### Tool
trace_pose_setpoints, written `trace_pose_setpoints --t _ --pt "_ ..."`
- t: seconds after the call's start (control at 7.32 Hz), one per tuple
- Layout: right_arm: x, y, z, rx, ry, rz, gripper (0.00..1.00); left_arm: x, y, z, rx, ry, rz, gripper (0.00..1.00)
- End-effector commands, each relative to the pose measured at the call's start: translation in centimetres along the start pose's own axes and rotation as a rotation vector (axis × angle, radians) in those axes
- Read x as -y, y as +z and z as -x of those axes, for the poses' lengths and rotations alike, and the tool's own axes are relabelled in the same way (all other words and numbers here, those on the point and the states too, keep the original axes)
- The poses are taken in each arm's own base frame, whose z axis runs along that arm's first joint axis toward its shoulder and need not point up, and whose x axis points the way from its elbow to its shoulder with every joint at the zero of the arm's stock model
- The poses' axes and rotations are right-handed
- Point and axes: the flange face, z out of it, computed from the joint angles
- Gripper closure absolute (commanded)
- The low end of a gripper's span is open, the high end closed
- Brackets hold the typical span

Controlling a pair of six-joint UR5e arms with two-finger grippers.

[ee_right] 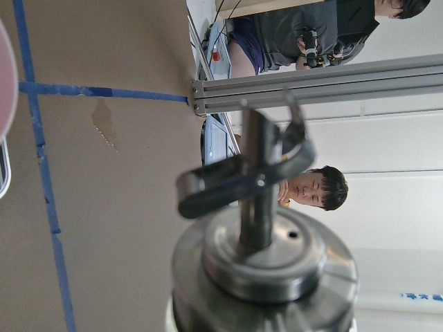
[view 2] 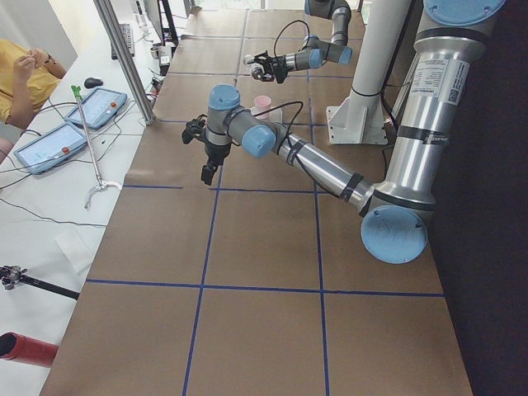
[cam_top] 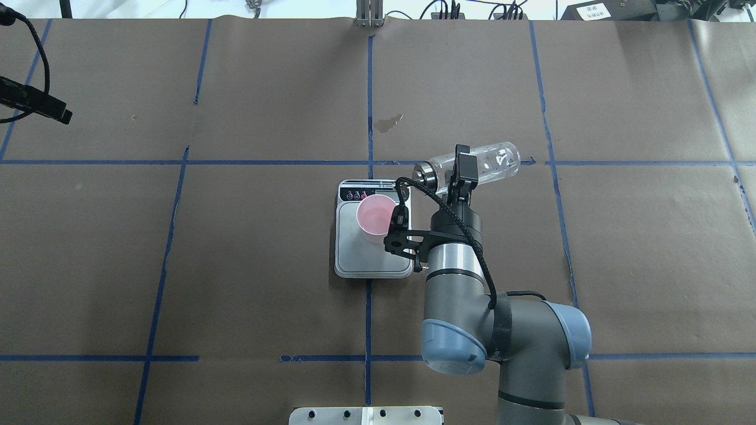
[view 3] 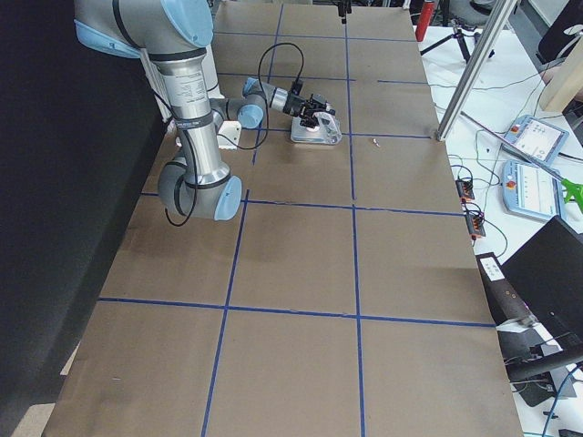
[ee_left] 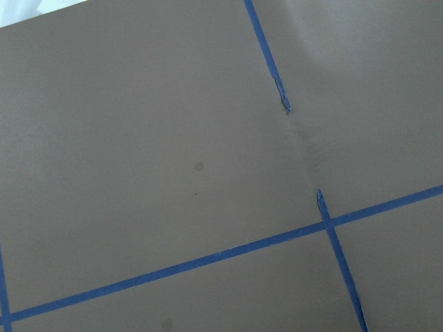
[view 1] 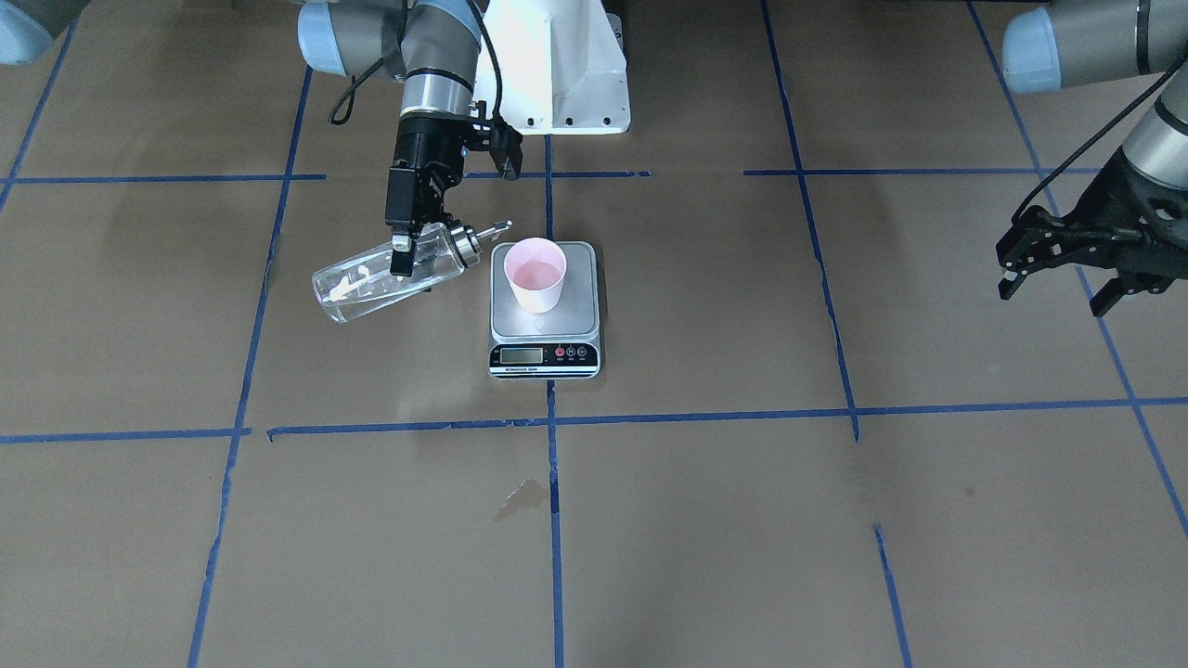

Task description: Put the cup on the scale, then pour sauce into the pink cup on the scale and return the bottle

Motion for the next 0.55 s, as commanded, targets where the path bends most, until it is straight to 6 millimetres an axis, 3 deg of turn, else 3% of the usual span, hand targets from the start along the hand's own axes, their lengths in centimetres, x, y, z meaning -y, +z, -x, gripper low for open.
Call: trace_pose_setpoints --t 0.0,0.41 --pt "0.7 0.5 0.5 -0.026 -0.046 0.009 1.0 0.0 0.0 0.0 0.0 0.0 -0.001 0.0" --pt "1.2 1.1 1.7 -0.092 -0.238 0.055 1.0 0.0 0.0 0.0 0.0 0.003 -0.001 0.0"
